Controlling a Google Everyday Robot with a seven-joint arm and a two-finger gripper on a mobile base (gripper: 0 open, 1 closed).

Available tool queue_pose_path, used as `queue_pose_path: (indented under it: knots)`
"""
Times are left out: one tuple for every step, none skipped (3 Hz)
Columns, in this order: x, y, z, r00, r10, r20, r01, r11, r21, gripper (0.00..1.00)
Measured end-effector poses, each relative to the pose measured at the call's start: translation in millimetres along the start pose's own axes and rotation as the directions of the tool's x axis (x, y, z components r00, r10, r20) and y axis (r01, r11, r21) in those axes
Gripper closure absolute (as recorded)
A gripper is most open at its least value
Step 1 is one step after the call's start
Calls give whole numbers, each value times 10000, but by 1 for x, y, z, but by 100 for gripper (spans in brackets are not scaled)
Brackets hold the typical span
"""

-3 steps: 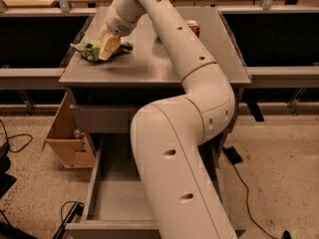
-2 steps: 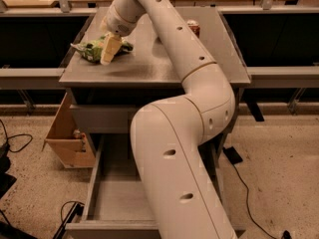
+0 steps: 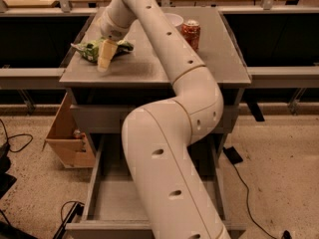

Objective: Place green jalapeno chip bag into middle drawer

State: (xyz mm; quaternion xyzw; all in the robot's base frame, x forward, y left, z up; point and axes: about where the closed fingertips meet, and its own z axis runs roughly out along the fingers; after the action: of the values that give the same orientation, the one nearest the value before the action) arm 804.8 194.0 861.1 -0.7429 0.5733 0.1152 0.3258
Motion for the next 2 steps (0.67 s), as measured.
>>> queue_pose_path:
  knots:
    - [1, -2, 24, 10000, 12, -46, -12, 10000, -57, 19]
    - [-3, -3, 20, 10000, 12, -50, -12, 10000, -59, 50]
